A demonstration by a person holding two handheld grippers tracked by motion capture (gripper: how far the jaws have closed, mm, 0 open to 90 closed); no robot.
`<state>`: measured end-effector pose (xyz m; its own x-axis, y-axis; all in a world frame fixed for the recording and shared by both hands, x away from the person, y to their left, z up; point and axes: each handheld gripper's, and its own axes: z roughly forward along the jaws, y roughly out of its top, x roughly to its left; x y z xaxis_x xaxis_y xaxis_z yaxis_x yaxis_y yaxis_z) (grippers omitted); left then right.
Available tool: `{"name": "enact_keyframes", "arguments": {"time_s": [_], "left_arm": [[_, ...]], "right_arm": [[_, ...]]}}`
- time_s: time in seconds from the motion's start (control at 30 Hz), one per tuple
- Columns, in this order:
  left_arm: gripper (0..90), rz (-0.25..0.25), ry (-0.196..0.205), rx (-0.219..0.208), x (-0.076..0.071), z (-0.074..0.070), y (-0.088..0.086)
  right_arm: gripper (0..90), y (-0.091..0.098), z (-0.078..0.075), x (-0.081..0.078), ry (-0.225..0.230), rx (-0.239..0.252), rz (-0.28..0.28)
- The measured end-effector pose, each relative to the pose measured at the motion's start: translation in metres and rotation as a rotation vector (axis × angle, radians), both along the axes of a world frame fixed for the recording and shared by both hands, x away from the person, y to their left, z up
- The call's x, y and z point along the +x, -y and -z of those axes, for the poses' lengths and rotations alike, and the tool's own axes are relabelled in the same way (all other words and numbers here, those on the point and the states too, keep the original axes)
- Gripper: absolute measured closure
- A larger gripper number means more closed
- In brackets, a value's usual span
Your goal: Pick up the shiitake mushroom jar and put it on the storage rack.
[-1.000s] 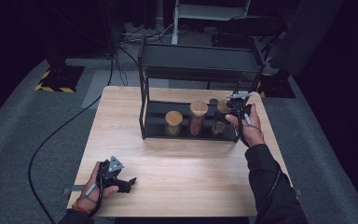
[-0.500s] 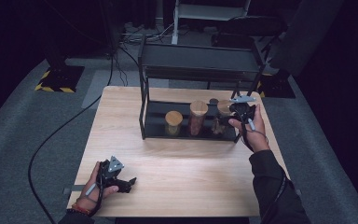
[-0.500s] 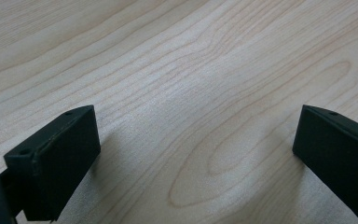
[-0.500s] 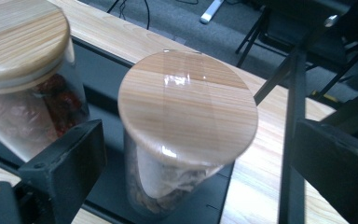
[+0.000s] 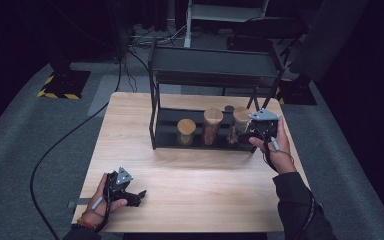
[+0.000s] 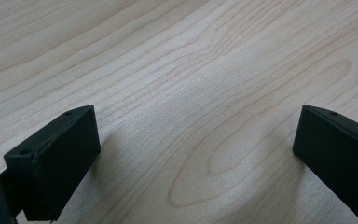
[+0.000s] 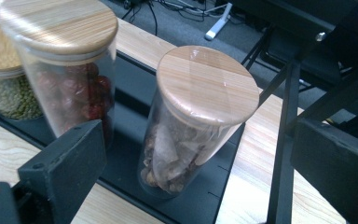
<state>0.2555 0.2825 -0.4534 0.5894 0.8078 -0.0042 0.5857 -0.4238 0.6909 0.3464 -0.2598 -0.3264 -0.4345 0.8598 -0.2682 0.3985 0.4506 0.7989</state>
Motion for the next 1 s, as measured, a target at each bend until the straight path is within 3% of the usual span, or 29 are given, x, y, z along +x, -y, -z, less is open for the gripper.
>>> {"name": "enact_keyframes", "arguments": {"time_s": [0.27,0.37,0.77,1.0], "left_arm": [[0.3,0.000,0.000,0.000,0.000,0.000,0.000],[0.3,0.000,0.000,0.000,0.000,0.000,0.000],[0.3,0.000,0.000,0.000,0.000,0.000,0.000],[0.3,0.000,0.000,0.000,0.000,0.000,0.000]], "right_arm": [[3.0,0.005,0.005,-0.015,0.017,0.007,-0.023],[3.0,0.006,0.011,-0.022,0.033,-0.012,-0.043],[2.9,0.014,0.029,-0.034,0.063,-0.024,-0.093],[2.9,0.014,0.041,-0.040,0.072,-0.033,-0.095]]}}
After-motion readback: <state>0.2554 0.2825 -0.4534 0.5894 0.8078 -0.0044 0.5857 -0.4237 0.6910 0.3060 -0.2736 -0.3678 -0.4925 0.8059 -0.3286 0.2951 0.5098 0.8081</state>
